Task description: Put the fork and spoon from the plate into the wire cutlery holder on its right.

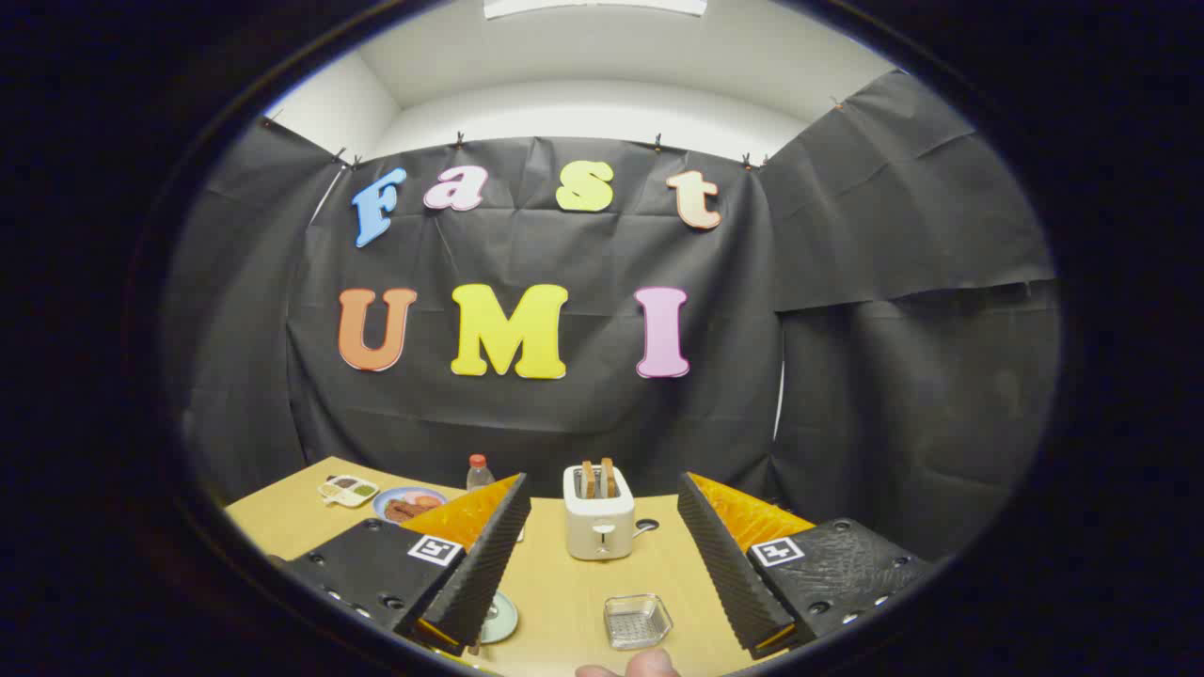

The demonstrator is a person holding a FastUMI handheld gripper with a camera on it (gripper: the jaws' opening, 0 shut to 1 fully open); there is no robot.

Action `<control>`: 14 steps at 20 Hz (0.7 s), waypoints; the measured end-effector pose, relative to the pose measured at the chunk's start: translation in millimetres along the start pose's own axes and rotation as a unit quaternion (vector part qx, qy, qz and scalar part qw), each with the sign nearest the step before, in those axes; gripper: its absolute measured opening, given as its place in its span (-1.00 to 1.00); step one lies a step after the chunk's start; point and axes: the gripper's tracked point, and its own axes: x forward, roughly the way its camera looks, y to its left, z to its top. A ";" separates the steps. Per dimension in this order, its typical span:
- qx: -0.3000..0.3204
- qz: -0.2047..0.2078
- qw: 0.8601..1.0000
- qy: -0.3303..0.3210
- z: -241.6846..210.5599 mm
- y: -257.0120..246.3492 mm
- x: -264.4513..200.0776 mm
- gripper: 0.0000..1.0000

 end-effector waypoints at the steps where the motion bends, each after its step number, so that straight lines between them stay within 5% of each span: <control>1: -0.001 0.002 1.000 0.000 0.9 -0.3 -1.7 0.91; 14: -0.012 0.031 0.999 0.011 1.4 4.1 -12.1 0.91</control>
